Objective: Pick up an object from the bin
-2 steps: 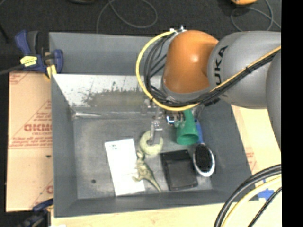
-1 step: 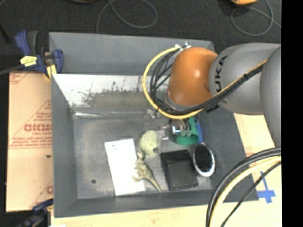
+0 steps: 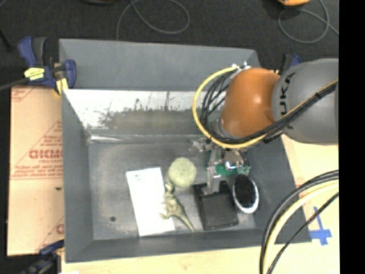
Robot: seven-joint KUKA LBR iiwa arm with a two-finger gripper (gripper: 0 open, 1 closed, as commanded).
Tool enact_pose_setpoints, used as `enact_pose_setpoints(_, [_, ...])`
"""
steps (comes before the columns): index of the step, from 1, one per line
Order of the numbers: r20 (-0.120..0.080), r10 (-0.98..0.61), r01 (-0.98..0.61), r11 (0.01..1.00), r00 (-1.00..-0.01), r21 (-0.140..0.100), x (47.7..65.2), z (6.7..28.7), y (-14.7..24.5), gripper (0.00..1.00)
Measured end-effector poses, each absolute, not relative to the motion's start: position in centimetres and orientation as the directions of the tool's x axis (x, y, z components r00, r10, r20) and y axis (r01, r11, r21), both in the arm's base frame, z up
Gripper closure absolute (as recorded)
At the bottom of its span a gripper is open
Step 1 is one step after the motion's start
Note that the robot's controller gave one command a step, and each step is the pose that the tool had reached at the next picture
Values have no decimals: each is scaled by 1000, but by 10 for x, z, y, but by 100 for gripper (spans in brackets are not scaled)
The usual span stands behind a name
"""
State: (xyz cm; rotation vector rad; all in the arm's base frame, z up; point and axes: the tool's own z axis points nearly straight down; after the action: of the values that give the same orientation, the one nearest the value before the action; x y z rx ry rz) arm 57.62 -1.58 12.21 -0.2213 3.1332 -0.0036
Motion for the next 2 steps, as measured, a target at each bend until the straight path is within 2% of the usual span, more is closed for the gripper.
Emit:
enact_pose_setpoints(1, [0, 55, 55, 998, -998, 0, 573, 126, 11, 0])
enact_pose_setpoints(2, [-3, -70, -70, 998, -998, -1, 554, 102, -4, 0])
